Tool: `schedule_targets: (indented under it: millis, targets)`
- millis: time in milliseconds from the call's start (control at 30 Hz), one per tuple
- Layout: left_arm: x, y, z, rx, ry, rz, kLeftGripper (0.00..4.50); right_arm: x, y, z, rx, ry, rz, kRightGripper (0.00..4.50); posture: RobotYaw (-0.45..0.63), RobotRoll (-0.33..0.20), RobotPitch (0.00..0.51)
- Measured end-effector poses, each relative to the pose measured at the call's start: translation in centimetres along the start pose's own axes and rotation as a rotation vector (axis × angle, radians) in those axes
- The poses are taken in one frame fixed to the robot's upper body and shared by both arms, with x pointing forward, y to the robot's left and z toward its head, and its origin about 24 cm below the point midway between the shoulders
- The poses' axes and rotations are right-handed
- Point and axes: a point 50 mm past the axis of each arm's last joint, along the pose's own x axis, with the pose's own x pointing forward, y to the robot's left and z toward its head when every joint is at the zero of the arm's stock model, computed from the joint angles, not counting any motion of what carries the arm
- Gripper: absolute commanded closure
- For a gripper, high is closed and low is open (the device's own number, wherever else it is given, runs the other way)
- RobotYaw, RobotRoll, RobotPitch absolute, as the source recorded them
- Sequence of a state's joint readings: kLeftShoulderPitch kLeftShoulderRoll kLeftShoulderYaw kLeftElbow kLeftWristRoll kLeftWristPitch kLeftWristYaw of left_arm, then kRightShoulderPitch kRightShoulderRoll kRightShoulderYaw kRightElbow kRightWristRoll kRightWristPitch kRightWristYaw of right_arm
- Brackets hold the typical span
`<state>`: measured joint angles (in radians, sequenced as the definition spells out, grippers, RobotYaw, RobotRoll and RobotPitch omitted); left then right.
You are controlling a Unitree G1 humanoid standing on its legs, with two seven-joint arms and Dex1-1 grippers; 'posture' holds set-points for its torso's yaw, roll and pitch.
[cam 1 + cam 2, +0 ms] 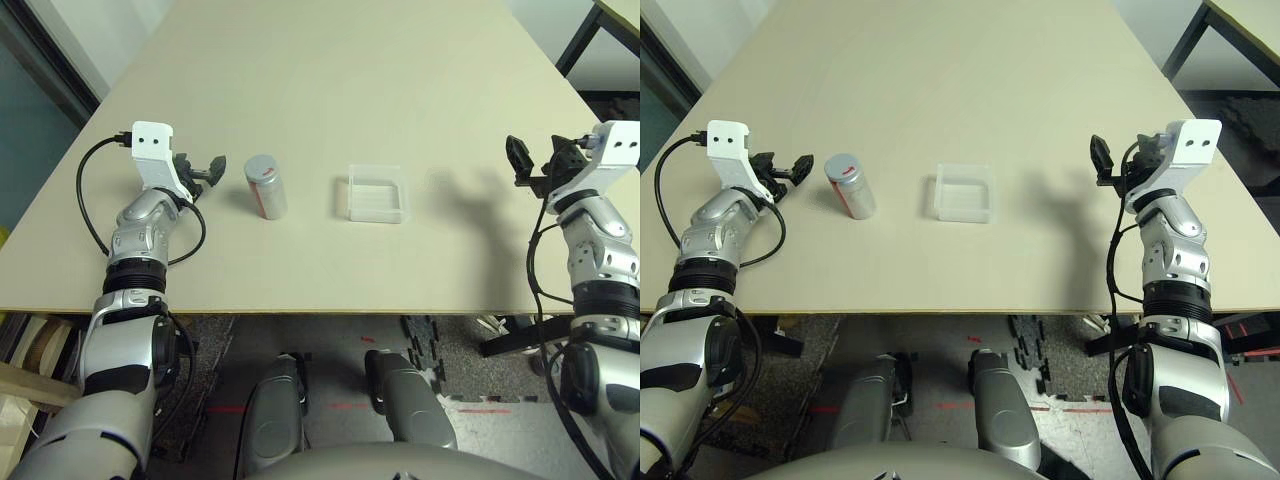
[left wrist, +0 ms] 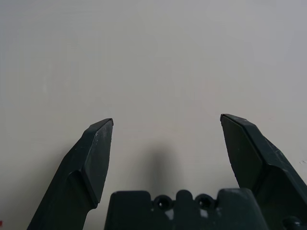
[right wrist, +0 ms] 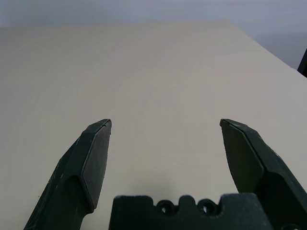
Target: Pour the medicine from the bottle into the box.
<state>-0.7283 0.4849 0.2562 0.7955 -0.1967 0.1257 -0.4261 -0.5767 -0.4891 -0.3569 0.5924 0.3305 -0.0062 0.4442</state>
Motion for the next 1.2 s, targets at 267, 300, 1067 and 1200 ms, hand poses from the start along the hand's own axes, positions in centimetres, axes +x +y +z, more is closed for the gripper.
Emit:
schedule_targets:
  millis: [267,300,1067,1200]
  targets:
    - [0.0,0.0,0.0,0.0,0.001,0.004,0.01,0.0,0.0,0.0,-0.001,0.0,0.0,0.0,-0.16,0.0,0.175]
    - [0.0,0.0,0.0,0.0,0.001,0.003,0.01,0.0,0.0,0.0,-0.001,0.0,0.001,0.0,-0.16,0.0,0.174]
    - [-2.2,0.2,2.5,0.051,-0.085,-0.157,0.01,0.2,2.2,1.5,0.063,-0.041,0.338,0.0,-0.16,0.0,0.159]
    - [-4.0,-0.2,3.8,0.069,-0.106,-0.261,0.01,-0.3,4.1,2.6,0.086,-0.033,0.565,0.0,-0.14,0.0,0.153]
